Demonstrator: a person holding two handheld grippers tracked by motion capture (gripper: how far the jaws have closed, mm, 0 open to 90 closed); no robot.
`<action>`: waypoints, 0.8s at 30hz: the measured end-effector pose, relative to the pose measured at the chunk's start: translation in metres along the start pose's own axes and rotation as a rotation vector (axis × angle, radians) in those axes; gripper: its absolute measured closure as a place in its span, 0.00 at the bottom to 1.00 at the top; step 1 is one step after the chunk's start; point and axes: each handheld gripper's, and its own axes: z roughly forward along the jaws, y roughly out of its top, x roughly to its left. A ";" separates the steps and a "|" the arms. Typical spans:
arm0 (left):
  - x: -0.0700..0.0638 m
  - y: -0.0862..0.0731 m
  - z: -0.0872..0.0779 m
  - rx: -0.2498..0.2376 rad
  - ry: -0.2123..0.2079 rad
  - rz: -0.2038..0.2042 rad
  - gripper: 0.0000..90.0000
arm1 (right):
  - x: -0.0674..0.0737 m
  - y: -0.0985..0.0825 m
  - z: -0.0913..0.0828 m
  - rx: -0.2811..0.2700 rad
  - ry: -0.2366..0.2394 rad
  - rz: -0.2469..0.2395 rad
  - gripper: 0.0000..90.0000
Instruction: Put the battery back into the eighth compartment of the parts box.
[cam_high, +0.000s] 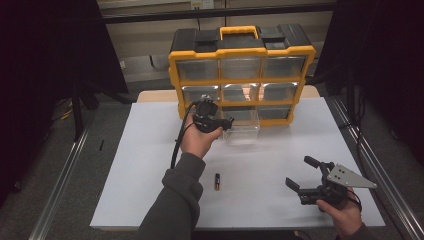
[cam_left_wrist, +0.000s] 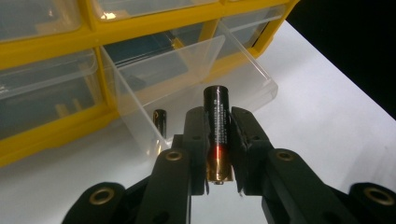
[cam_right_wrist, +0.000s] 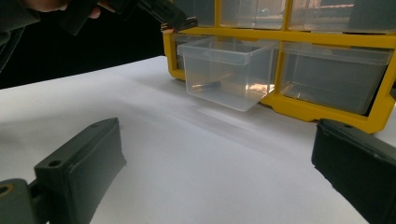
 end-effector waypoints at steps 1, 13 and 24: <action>0.000 0.000 0.000 0.000 0.000 0.000 0.86 | 0.000 0.000 0.000 0.000 0.000 0.000 0.02; -0.002 0.017 0.023 0.009 0.018 0.021 0.86 | -0.001 0.000 -0.001 -0.006 0.000 0.001 0.02; 0.000 0.022 0.042 0.009 0.029 0.031 0.86 | -0.001 0.000 -0.001 -0.009 0.000 0.016 0.02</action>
